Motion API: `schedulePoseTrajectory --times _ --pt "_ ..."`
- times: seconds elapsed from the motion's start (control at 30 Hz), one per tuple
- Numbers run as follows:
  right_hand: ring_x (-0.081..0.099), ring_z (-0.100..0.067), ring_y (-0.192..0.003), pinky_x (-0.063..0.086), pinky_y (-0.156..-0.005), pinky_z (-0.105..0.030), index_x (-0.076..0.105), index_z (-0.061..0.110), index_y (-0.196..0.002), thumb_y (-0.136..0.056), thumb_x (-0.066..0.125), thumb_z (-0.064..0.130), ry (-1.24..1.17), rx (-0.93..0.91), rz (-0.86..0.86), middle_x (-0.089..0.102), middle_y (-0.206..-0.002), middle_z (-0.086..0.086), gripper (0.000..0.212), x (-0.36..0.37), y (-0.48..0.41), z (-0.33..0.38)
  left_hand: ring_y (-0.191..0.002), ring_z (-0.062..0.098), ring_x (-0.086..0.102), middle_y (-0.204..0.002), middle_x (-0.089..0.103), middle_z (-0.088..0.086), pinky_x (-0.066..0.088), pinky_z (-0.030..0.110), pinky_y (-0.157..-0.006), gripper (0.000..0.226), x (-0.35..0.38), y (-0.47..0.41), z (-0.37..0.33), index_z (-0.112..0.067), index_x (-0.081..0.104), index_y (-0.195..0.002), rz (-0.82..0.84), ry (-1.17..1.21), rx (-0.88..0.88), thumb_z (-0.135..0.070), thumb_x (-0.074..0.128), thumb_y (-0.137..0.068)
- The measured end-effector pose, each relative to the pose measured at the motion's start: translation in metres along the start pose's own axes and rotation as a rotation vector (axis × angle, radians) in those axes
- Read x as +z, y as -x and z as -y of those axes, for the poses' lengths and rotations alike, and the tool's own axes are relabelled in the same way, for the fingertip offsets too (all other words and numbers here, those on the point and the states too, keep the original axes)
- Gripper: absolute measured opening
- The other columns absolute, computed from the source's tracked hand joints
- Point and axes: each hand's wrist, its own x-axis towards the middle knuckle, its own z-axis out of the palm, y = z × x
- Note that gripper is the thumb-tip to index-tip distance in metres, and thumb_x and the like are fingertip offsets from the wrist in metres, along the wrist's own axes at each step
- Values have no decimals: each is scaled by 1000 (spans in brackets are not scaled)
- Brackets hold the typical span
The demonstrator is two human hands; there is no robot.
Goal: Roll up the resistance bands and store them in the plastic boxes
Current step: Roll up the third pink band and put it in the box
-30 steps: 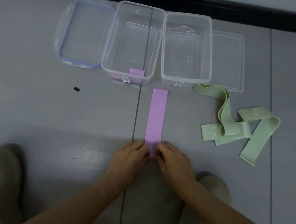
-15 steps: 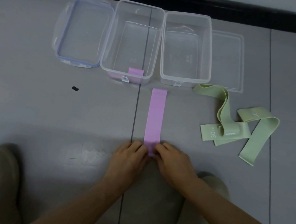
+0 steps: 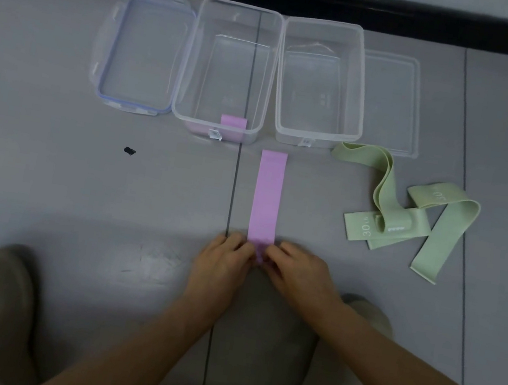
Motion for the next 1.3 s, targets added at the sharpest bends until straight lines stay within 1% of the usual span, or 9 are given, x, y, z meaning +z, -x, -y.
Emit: schedulePoseTrajectory --times 0.13,0.37,0.5,0.6,0.67,0.8,0.97,1.13,1.3 --pt "62 -23 -74 52 -54 -34 64 21 -96 -84 70 26 42 -46 26 63 -91 -3 14 -4 -6 -4 -85 17 57 -99 62 -6 48 30 -69 16 2 3 0 -30 65 -100 17 7 -19 -43 63 -89" --pt "60 -23 -85 51 -70 -35 64 22 -97 -94 58 33 -44 3 63 63 -99 -2 13 -9 -16 1 -76 20 53 -90 61 -2 41 31 -63 11 -6 -2 5 -24 65 -90 -59 -25 100 -35 67 -89" --pt "61 -21 -82 54 -68 -38 65 23 -94 -91 62 36 -83 52 33 64 -93 0 13 -5 -13 3 -75 23 57 -86 62 0 45 32 -67 5 -11 -11 9 -22 67 -86 -63 -35 238 -26 70 -86" --pt "61 -21 -76 52 -57 -32 65 21 -99 -88 69 33 -21 34 -22 62 -90 -2 16 -5 -11 1 -73 24 60 -83 64 2 48 33 -67 7 -13 -17 9 -21 67 -85 -43 -44 284 -27 70 -85" --pt "59 -21 -74 46 -52 -31 66 20 -99 -88 69 34 42 9 -38 58 -88 -3 18 -4 -11 1 -71 24 60 -82 65 2 48 33 -66 10 -14 -19 9 -21 65 -85 -53 -45 276 -27 72 -84" --pt "58 -25 -82 48 -52 -35 65 16 -91 -87 70 36 66 -47 -20 57 -90 -6 21 -5 -17 0 -67 25 56 -78 63 1 49 36 -62 18 -9 -21 13 -22 64 -80 -61 -26 218 -37 67 -88" --pt "56 -26 -90 48 -65 -34 67 19 -89 -86 70 36 -7 -20 43 63 -94 -3 18 -15 -30 0 -70 23 52 -80 61 1 48 37 -62 29 -7 -18 9 -19 65 -78 -82 14 156 -42 55 -94" --pt "52 -23 -89 46 -65 -35 63 23 -87 -86 70 34 -77 22 32 63 -90 0 13 -15 -27 0 -68 24 55 -82 60 1 47 35 -58 18 -8 -20 7 -21 63 -80 -53 6 124 -36 64 -89" --pt "58 -26 -82 46 -57 -32 68 20 -83 -82 74 27 57 7 33 64 -86 -3 9 -18 -34 3 -66 23 53 -78 62 0 48 36 -60 10 -6 -27 9 -22 61 -79 -57 -6 123 -26 68 -84"
